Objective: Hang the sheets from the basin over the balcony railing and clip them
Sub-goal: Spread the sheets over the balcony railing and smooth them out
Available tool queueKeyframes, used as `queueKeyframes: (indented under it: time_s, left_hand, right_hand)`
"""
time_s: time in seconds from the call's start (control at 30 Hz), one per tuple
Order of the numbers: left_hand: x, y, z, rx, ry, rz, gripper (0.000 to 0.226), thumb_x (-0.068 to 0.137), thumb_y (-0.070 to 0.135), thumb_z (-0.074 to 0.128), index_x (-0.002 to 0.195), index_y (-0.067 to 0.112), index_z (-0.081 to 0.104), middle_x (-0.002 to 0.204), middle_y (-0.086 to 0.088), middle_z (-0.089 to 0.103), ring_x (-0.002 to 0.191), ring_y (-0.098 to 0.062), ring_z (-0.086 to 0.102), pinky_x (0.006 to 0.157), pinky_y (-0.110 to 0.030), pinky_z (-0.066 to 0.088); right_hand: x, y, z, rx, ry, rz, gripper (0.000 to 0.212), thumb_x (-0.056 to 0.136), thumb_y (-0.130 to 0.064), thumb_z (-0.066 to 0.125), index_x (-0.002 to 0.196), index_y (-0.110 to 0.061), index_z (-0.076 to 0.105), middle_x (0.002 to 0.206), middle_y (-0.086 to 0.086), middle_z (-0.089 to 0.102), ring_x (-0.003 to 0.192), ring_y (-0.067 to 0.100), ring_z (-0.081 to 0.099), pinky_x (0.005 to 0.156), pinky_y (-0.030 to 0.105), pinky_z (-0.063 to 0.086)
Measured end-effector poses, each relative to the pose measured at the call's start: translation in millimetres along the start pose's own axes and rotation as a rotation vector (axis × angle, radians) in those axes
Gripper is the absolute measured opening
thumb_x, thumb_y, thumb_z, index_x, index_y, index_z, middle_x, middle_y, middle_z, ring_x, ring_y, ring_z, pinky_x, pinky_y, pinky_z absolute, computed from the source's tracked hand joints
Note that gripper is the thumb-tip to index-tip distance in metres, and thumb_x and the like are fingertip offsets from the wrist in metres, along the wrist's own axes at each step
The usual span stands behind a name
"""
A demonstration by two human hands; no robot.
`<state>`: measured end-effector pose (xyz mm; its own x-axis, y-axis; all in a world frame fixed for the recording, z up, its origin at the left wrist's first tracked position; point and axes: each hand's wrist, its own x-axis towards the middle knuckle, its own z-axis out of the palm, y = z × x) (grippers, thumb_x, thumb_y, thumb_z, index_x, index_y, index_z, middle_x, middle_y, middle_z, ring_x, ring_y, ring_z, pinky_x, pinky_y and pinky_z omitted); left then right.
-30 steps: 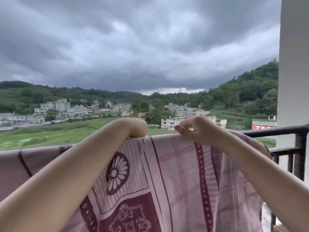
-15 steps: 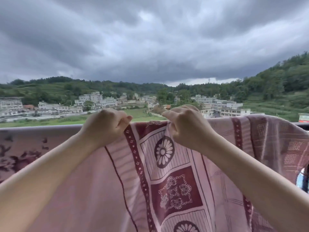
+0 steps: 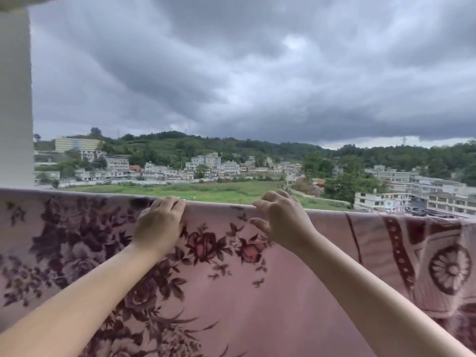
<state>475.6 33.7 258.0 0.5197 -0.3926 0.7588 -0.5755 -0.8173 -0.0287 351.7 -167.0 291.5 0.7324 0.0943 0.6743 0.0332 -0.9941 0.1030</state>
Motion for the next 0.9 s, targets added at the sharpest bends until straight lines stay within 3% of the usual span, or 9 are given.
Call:
queueKeyframes:
  time_s: [0.13,0.3,0.43,0.53,0.63,0.7,0.73,0.8,0.9]
  left_hand:
    - [11,-46,1,0.081,0.092,0.175,0.028,0.056,-0.012,0.077,0.081,-0.001,0.071,0.071,-0.015,0.071,0.063,-0.03,0.069,0.04,-0.035,0.056]
    - [25,-60,-1,0.027,0.129,0.365,0.015,0.056,-0.009,0.077,0.057,0.003,0.068,0.049,-0.007,0.062,0.043,-0.023,0.061,0.029,-0.024,0.047]
    - [30,-67,7,-0.168,0.099,0.279,0.008,0.074,-0.009,0.062,0.073,-0.002,0.066,0.064,-0.014,0.065,0.048,-0.028,0.062,0.038,-0.033,0.054]
    - [50,-64,4,-0.368,0.139,0.151,0.017,0.087,-0.005,0.046,0.088,-0.007,0.062,0.086,-0.024,0.064,0.078,-0.032,0.062,0.074,-0.031,0.051]
    - [81,-58,2,-0.491,0.205,0.013,0.02,0.089,-0.002,0.043,0.099,-0.008,0.059,0.101,-0.026,0.062,0.097,-0.033,0.056,0.078,-0.025,0.036]
    - [103,-55,1,-0.525,0.248,-0.063,0.022,0.09,0.0,0.04,0.103,-0.007,0.057,0.107,-0.026,0.06,0.101,-0.034,0.054,0.078,-0.025,0.035]
    - [112,-54,2,-0.526,0.275,-0.074,0.023,0.091,0.0,0.039,0.105,-0.006,0.056,0.109,-0.026,0.059,0.101,-0.033,0.054,0.078,-0.025,0.034]
    - [127,-56,5,-0.485,0.321,-0.043,0.023,0.092,0.001,0.037,0.105,-0.005,0.055,0.108,-0.025,0.057,0.096,-0.031,0.053,0.077,-0.023,0.033]
    - [147,-66,12,-0.451,0.333,0.051,0.02,0.091,-0.002,0.036,0.096,-0.005,0.055,0.092,-0.018,0.048,0.065,-0.019,0.042,0.07,-0.027,0.039]
  right_hand:
    - [23,-2,5,0.105,-0.03,0.0,0.019,0.075,-0.017,0.069,0.073,0.002,0.068,0.07,-0.004,0.045,0.07,0.017,0.05,0.068,0.022,0.037]
    - [29,3,2,0.022,0.004,-0.104,0.018,0.073,-0.006,0.07,0.058,0.0,0.063,0.062,0.006,0.056,0.056,0.018,0.053,0.058,0.034,0.054]
    - [23,0,9,-0.168,0.029,-0.114,0.018,0.074,-0.004,0.066,0.061,-0.004,0.053,0.061,0.008,0.055,0.055,0.008,0.038,0.044,0.026,0.045]
    - [32,-10,6,-0.187,-0.023,-0.084,0.016,0.083,-0.007,0.057,0.069,-0.007,0.05,0.066,0.005,0.048,0.049,0.004,0.032,0.045,0.022,0.033]
    - [55,-23,5,-0.041,-0.085,-0.013,0.022,0.088,-0.027,0.051,0.096,-0.007,0.057,0.082,0.006,0.058,0.062,0.015,0.053,0.061,0.027,0.048]
    - [73,-35,7,0.012,-0.211,0.0,0.021,0.086,-0.032,0.052,0.083,-0.013,0.062,0.078,0.004,0.063,0.064,0.019,0.058,0.065,0.027,0.053]
    - [82,-38,10,0.029,-0.252,0.014,0.022,0.086,-0.028,0.053,0.066,-0.02,0.057,0.067,0.001,0.06,0.06,0.018,0.056,0.064,0.027,0.053]
    - [103,-37,12,-0.043,-0.216,0.105,0.038,0.088,-0.014,0.051,0.053,-0.027,0.042,0.056,-0.005,0.048,0.053,0.011,0.049,0.063,0.025,0.052]
    - [140,-22,12,-0.252,0.087,0.234,0.03,0.087,-0.005,0.046,0.057,-0.01,0.051,0.062,0.003,0.053,0.057,0.017,0.053,0.059,0.03,0.049]
